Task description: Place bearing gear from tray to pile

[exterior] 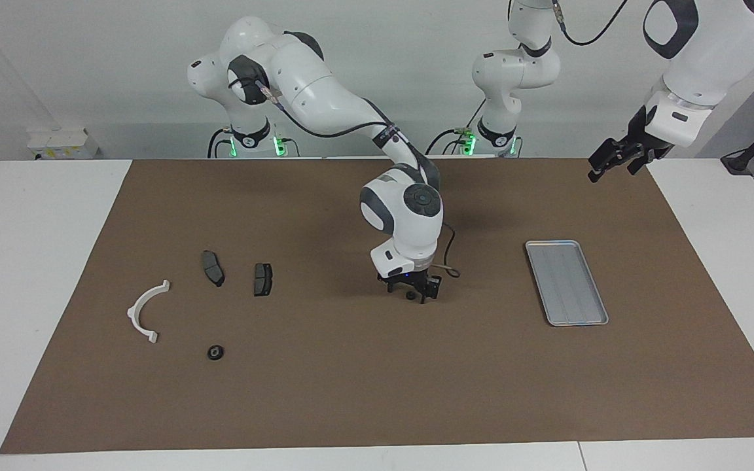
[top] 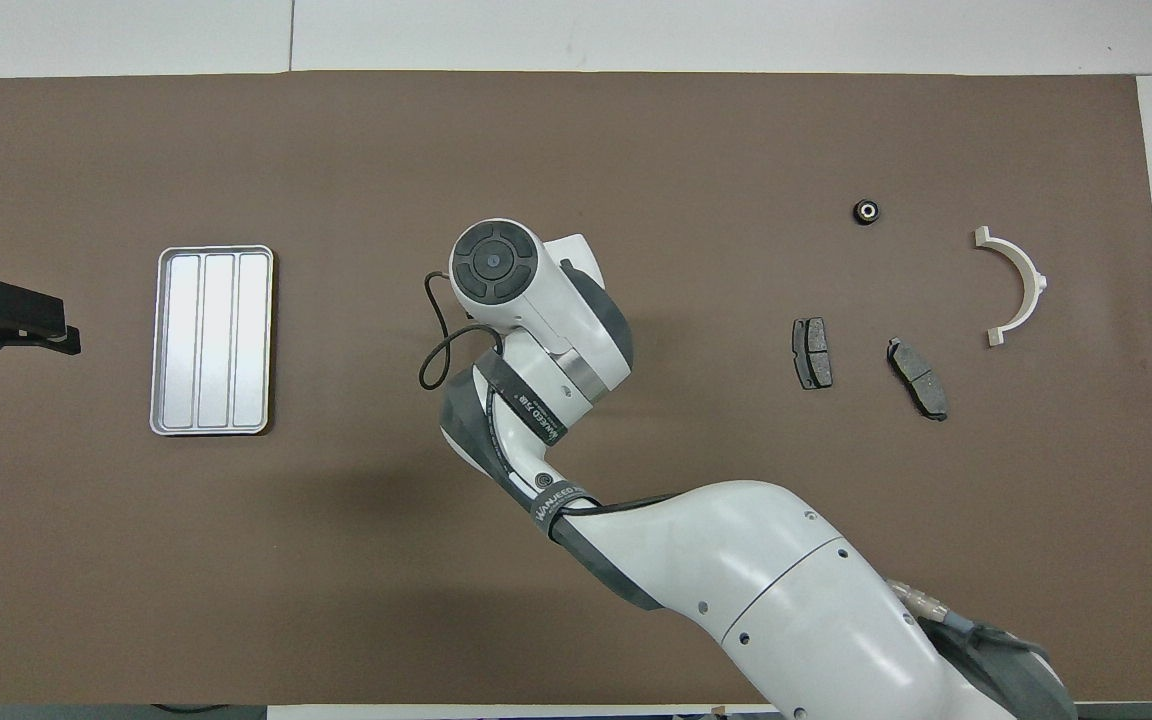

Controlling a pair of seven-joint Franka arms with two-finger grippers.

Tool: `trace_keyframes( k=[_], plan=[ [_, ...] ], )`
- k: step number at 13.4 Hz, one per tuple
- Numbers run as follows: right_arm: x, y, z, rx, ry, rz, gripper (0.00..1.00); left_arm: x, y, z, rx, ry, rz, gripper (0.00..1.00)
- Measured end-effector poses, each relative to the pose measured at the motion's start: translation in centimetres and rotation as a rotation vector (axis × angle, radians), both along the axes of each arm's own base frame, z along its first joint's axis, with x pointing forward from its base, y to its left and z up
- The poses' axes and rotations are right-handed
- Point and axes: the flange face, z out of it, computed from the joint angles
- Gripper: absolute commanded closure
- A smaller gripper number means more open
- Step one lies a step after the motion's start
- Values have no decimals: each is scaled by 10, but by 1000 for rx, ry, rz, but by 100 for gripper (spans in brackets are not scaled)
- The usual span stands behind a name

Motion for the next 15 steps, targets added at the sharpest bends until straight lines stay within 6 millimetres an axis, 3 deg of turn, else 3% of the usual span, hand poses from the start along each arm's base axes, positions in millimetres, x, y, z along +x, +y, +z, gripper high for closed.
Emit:
trace_keyframes(
  k=[1,3,6,10,15],
  plan=[
    [0,0,0,0,0,0,21,0,-3,0,0,0,-5,0],
    [0,2,2,3,-3,2,46,0,-5,0,0,0,-8,0],
    [1,4,7,10,-10,3,64,0,-2,0,0,0,-4,0],
    [2,5,10,16,-17,4,97,0,-4,0,0,0,-7,0],
    [2,5,12,17,-18,5,100,0,-4,0,0,0,-6,0]
  ],
)
